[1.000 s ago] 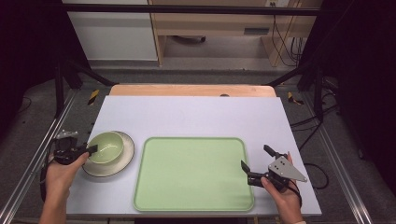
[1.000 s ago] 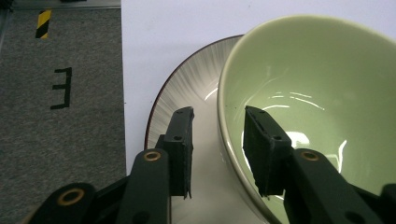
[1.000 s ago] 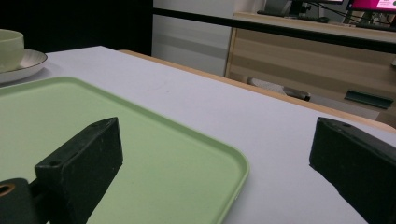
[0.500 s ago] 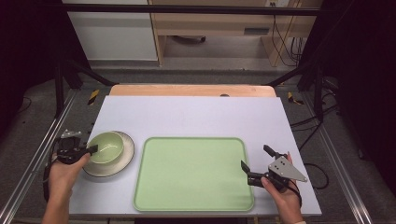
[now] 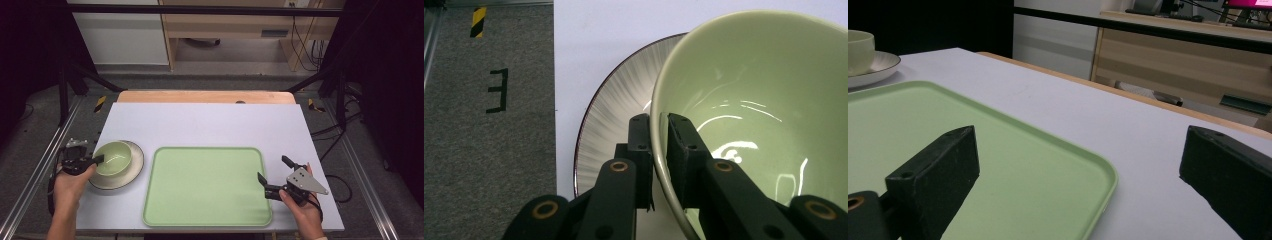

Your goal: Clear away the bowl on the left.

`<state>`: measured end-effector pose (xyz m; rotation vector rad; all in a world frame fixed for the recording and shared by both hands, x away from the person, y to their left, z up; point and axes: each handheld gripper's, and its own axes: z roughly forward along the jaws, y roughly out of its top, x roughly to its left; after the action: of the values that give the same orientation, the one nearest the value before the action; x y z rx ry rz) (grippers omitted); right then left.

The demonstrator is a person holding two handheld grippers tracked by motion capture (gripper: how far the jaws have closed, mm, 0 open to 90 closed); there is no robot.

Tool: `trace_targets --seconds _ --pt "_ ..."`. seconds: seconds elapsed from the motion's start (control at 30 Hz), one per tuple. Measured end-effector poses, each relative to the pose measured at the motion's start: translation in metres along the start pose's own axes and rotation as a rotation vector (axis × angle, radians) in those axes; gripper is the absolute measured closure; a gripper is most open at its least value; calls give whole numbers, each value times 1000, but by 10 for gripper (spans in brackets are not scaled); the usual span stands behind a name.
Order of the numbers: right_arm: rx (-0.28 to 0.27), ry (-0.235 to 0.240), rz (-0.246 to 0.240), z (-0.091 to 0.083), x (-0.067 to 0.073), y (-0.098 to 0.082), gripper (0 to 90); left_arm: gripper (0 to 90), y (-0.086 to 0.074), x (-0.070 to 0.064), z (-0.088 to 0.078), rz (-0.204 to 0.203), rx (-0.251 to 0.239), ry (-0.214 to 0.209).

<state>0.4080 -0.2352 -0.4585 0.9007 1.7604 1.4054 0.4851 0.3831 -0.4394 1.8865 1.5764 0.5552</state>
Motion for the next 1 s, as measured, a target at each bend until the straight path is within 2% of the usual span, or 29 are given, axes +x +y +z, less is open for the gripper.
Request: trace_targets --seconds 0.33,0.37,0.4,0.47,0.83,1.0 --pt "2 1 2 1 0 0 27 829 -2 4 -1 -52 -26 -33" --pt "2 1 2 1 0 0 27 829 -2 4 -1 -60 -31 -38" --pt "4 1 3 1 1 -1 27 833 -2 5 -2 -87 -44 -57" --pt "7 2 1 2 1 -1 27 834 -2 6 -3 -93 -46 -60" --pt "-3 0 5 -1 -1 0 27 826 2 0 -13 -80 -66 -43" --pt "-9 -2 4 -2 0 1 27 825 5 -4 -18 -86 -95 -82"
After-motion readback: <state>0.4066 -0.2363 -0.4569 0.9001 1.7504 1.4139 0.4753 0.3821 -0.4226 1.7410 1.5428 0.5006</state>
